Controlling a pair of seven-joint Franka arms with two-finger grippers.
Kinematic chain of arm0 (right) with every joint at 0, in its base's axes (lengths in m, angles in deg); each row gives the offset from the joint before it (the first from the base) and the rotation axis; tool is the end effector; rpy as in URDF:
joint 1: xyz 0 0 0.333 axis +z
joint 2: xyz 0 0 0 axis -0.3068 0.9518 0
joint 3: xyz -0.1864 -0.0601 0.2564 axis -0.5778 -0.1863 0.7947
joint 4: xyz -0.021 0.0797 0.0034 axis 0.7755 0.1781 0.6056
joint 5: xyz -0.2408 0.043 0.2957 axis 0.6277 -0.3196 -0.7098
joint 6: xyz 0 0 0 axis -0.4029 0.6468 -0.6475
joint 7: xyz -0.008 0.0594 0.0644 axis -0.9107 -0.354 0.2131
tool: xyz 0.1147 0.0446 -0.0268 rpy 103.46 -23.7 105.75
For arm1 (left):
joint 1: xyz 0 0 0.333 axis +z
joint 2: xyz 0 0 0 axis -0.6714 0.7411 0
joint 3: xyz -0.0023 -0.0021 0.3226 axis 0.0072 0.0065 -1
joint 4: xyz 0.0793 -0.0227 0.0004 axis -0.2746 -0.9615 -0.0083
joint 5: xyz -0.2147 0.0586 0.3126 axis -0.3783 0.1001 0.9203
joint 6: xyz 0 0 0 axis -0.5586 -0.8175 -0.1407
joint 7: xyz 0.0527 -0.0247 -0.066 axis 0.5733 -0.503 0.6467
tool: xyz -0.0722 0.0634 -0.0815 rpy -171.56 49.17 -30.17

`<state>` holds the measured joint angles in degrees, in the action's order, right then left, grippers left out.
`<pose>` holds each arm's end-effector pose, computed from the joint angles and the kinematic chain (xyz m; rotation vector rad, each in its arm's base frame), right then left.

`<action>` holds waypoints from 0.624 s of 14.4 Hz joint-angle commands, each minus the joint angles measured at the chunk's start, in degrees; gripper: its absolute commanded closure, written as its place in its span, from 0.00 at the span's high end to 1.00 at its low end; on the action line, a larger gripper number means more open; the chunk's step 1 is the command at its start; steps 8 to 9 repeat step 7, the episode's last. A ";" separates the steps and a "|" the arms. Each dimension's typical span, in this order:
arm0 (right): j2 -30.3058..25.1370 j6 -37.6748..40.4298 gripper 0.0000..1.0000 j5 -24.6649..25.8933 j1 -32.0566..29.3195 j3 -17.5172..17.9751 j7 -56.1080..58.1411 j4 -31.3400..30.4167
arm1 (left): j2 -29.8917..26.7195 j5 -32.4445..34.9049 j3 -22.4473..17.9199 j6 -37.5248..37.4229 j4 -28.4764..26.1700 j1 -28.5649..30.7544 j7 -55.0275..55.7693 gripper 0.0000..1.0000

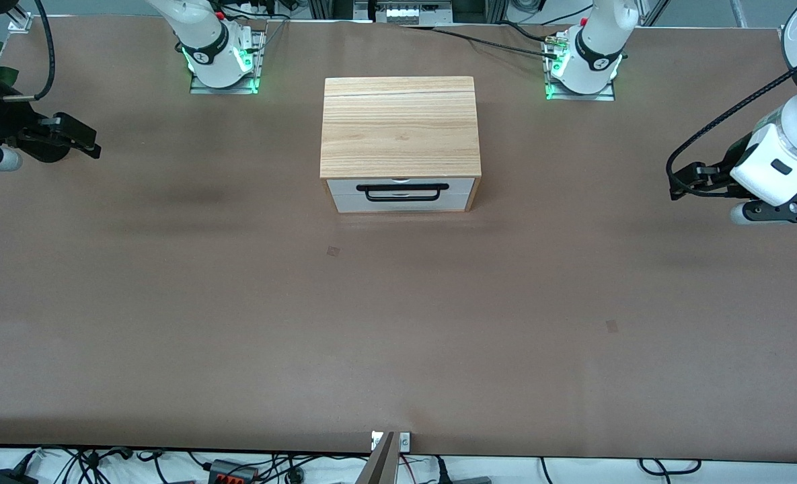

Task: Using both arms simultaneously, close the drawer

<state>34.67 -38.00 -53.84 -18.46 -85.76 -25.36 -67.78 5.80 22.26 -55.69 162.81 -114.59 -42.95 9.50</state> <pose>0.5255 -0.0026 0.5766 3.1374 -0.0394 -0.1235 0.5695 -0.0258 0.5490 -3.0927 -0.0731 0.1336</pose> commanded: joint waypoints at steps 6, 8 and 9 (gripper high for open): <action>0.95 1.39 1.00 0.75 -1.43 1.09 -0.94 1.57 | -0.58 -2.05 0.22 0.07 -0.96 0.51 -0.74 1.00; 0.95 1.39 1.00 0.75 -1.35 1.09 -0.86 1.57 | -0.58 -2.05 0.22 0.06 -0.96 0.51 -0.74 1.00; 0.95 1.39 1.00 0.75 -1.35 1.09 -0.86 1.57 | -0.58 -2.05 0.22 0.06 -0.96 0.51 -0.74 1.00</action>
